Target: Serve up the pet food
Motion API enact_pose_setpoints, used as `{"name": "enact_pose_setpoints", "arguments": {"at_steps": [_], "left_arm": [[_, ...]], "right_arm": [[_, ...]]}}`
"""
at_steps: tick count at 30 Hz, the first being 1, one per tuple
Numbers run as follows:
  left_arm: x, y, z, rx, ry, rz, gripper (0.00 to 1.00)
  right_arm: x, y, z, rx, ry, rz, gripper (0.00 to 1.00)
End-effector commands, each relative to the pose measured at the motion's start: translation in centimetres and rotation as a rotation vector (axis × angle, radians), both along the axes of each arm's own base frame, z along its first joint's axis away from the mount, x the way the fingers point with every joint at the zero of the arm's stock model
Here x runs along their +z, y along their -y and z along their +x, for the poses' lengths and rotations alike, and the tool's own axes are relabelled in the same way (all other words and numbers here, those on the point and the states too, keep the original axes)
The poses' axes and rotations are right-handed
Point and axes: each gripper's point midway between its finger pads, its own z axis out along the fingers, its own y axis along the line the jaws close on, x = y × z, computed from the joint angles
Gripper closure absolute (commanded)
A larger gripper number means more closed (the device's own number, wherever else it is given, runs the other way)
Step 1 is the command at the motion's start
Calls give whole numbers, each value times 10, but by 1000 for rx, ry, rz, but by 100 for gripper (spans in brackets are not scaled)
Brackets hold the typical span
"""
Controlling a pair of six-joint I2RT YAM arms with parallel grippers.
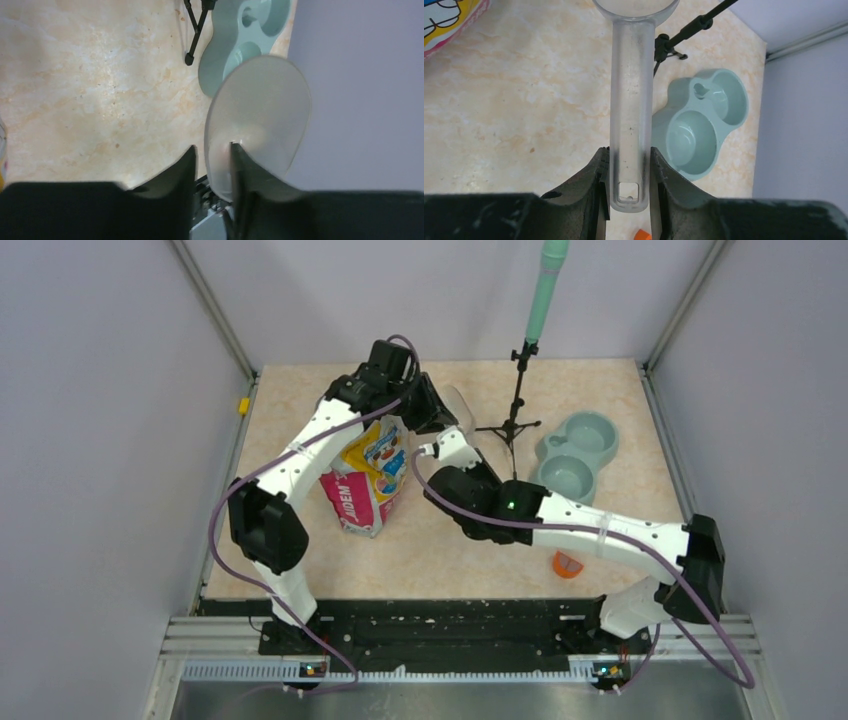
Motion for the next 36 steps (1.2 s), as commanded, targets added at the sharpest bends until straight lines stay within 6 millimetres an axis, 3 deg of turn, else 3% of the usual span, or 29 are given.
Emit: {"name": "enact_pose_setpoints", "arguments": {"at_steps": [1, 3, 5, 11, 16, 21, 25, 28, 36], "left_arm": [[52, 4, -12, -80, 137, -69, 51], [59, 2, -18, -100, 170, -65, 29], [66, -1, -23, -115, 204, -55, 20], [97, -8, -36, -187, 358, -70, 19], [144, -17, -49, -237, 495, -91, 19], [193, -46, -55, -180, 637, -82, 19], [202, -81, -47, -60, 675, -33, 19], [191, -101, -44, 7, 657, -10, 19], [195, -120, -58, 52, 702, -23, 20]], "right_arm": [[17, 7, 1, -23, -15, 193, 100], [12, 9, 1, -4, -61, 296, 100], [5, 11, 1, 6, -103, 381, 100], [-24, 20, -6, -9, -226, 530, 100], [-61, 22, -19, 16, -331, 623, 100], [-99, 20, -22, 21, -360, 614, 100], [-118, 18, -14, 23, -331, 598, 100], [-135, 12, -8, 39, -330, 573, 100], [-167, 1, 5, 65, -329, 510, 100]]}}
